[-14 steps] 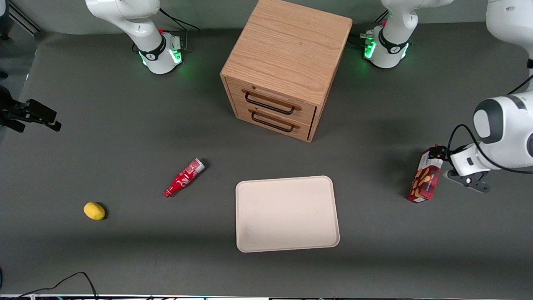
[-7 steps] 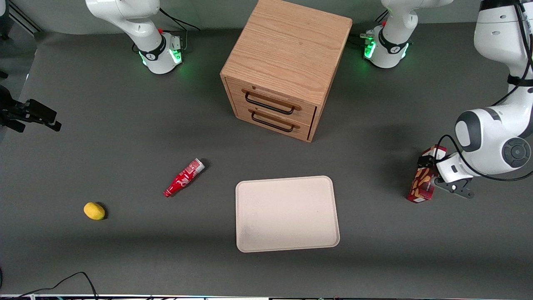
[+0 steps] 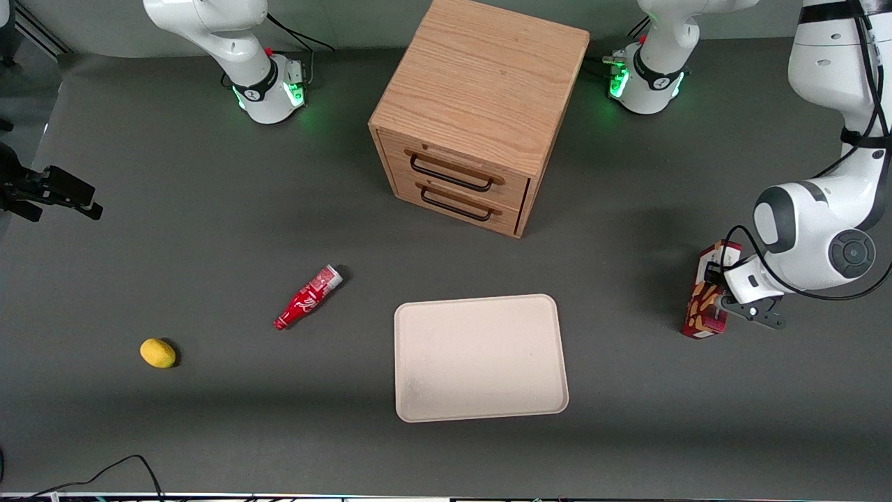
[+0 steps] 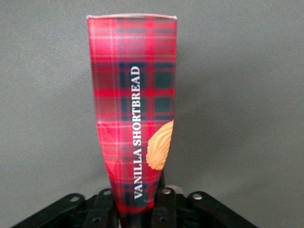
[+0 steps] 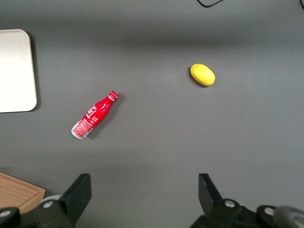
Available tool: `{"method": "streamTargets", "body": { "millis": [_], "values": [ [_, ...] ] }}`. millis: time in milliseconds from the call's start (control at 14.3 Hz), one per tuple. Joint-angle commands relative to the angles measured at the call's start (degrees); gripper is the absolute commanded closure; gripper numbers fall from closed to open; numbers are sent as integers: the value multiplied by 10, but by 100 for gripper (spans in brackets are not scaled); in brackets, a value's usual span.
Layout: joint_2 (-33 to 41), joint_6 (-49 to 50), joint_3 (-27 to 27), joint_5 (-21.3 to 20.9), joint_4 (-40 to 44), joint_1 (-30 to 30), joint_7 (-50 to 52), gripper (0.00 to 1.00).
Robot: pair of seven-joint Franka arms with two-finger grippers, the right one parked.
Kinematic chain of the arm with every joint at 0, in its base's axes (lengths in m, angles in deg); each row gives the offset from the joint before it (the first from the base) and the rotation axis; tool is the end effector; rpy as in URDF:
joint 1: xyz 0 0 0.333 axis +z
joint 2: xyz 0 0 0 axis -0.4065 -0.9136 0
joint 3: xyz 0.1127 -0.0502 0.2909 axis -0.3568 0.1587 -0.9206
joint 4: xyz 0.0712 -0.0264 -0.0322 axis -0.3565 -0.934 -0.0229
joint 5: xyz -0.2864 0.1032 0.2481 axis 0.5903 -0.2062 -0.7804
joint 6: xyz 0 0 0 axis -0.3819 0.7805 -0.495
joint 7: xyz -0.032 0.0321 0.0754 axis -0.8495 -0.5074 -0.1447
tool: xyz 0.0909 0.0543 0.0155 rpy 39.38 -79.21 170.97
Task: Place red cookie box on tray
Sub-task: 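Close the left gripper on the cookie box's end, then lift the cookie box upright and carry it over the white tray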
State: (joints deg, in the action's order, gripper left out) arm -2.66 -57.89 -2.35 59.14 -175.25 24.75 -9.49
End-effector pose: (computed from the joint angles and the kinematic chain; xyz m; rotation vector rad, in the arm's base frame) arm 0.5935 0.0641 0.2282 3.0150 -0.6186 -0.1873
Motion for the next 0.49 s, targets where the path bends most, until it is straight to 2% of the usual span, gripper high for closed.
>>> {"method": "streamTargets", "body": {
  "millis": [0, 140, 420],
  "values": [
    [8, 5, -4, 10, 1, -4, -14, 100],
    [16, 58, -4, 9, 34, -3, -15, 100],
    [44, 244, -9, 8, 162, -2, -2, 100]
  ]
}}
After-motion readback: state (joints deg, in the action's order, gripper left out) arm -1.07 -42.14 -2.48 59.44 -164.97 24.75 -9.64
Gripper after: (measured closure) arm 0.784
